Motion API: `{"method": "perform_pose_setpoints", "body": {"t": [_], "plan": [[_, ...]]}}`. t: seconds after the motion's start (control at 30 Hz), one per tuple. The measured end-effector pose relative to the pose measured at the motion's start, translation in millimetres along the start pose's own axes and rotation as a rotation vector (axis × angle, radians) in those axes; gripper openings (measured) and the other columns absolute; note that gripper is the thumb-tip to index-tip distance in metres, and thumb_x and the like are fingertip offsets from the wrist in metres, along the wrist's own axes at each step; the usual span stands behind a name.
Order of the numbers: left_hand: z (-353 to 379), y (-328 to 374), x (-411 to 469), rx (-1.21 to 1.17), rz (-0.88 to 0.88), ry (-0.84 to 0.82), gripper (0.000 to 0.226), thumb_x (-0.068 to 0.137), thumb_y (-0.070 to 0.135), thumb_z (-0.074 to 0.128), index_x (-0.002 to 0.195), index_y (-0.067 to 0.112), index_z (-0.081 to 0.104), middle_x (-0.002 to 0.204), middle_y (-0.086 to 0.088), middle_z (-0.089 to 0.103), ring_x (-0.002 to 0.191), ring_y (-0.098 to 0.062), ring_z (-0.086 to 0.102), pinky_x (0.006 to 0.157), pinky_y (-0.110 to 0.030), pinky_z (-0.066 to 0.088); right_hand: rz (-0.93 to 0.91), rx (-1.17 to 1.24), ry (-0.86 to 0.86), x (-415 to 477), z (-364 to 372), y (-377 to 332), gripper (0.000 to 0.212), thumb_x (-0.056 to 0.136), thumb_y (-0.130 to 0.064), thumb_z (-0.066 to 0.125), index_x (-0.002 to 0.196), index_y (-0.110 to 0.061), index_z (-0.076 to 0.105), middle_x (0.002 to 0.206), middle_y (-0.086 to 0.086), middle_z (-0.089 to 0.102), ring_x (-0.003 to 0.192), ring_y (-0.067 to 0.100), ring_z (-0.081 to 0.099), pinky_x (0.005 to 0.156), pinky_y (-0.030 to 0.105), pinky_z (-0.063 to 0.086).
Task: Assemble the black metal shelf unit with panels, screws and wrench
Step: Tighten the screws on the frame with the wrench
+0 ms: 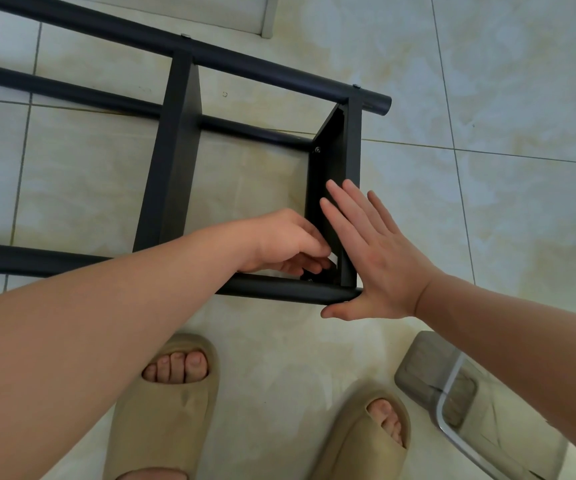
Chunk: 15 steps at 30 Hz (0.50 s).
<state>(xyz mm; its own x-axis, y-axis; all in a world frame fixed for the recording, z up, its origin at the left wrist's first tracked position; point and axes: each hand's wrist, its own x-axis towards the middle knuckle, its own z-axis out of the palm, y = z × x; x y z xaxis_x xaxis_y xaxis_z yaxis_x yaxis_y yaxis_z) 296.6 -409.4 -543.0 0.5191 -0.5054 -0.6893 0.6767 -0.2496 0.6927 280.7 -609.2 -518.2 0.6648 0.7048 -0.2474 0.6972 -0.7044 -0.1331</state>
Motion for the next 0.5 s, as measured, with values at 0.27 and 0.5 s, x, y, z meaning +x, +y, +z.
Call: {"method": "perform_pose_setpoints", "body": {"t": [0.27, 0.5], "plan": [[-2.9, 0.6, -2.0, 0.047, 0.035, 0.007, 0.009, 0.098, 0.020, 0.062, 0.097, 0.018, 0.070, 0.087, 0.003, 0.074, 0.071, -0.006, 0.061, 0.069, -0.024, 0.045, 0.001, 0.005, 0.004, 0.2, 0.2, 0.4, 0.132, 0.071, -0.090, 0.051, 0.160, -0.001, 0.010, 0.169, 0.016, -0.002, 0.156, 0.032, -0.008, 0.124, 0.060, 0.011], [-2.0, -0.1, -2.7, 0.178, 0.066, 0.028, 0.013, 0.099, 0.024, 0.060, 0.090, 0.022, 0.068, 0.079, 0.007, 0.070, 0.071, -0.007, 0.058, 0.067, -0.023, 0.045, 0.007, 0.006, -0.001, -0.1, 0.4, 0.2, 0.132, 0.071, -0.091, 0.050, 0.160, -0.001, 0.011, 0.169, 0.015, -0.003, 0.156, 0.031, -0.009, 0.124, 0.059, 0.010]]}}
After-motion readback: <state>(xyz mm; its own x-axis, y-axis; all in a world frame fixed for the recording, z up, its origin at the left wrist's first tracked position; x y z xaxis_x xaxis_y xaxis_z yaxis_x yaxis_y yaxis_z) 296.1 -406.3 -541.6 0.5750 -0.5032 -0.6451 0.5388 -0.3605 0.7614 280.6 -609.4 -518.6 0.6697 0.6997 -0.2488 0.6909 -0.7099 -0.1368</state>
